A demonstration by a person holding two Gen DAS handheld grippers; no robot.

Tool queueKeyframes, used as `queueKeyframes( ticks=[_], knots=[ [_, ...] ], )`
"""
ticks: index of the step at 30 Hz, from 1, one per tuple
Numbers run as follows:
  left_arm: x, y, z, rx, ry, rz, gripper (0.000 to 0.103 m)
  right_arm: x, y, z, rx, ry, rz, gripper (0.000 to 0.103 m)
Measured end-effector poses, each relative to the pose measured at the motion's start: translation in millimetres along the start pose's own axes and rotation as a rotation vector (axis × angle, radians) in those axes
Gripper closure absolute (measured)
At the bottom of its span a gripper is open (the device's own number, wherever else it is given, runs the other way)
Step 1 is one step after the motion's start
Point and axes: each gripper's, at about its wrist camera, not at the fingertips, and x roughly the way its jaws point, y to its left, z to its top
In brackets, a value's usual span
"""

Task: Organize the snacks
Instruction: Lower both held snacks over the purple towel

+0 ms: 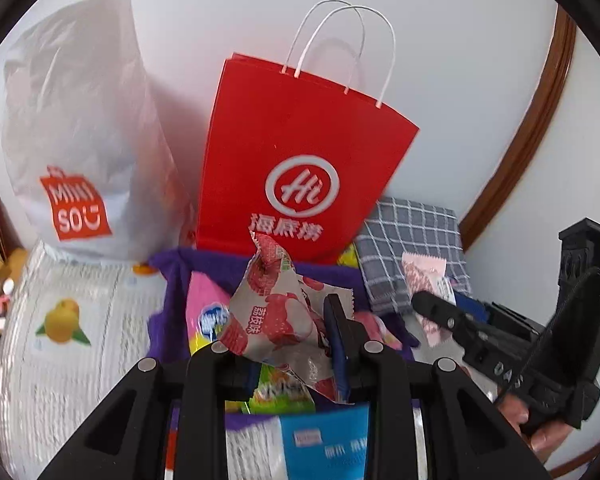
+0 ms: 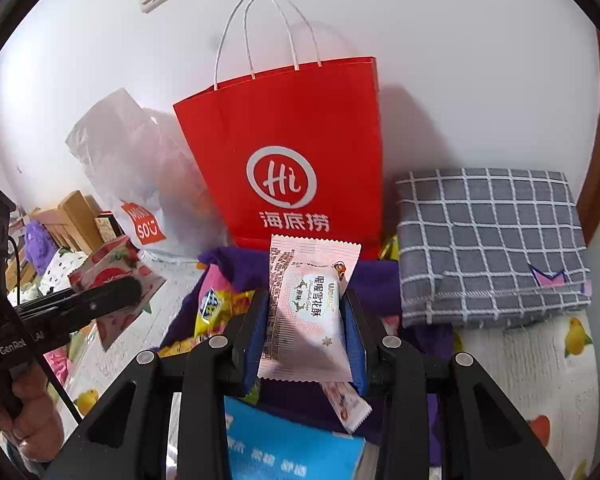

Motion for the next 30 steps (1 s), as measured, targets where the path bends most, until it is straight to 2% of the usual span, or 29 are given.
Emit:
queueKeyframes(
  ticks=[6, 9, 12, 15, 22, 27, 30],
  knots=[
    [25, 9, 3, -0.013, 0.020, 0.031, 0.076, 30, -4, -3, -0.002, 0.043, 0.002, 0.067],
    [37, 16, -2, -0.048, 0.038, 0.011, 0.076, 54, -10, -6, -0.002, 0.123, -0.016, 0.067],
    [49, 20, -1, -0.079, 0.079, 0.007, 0.076, 66, -14, -13, -0.014, 0.160, -0.024, 0.067],
    [52, 18, -5, -0.029, 0.075, 0.041, 0.076, 74, -16, -17, -0.032, 0.191, -0.030, 0.067],
    [64, 28, -8, -0.054, 0.113, 0.068, 0.076, 91, -23, -23, -0.025, 0.272, -0.020, 0.067],
    [71, 30, -11, -0.066, 0.144, 0.078, 0.076, 92, -28, -24, -0.016, 0.281, -0.024, 0.066],
    [78, 28, -13, -0.054, 0.166, 0.118, 0.076, 98, -30, -26, -0.004, 0.299, -0.026, 0.066]
  ],
)
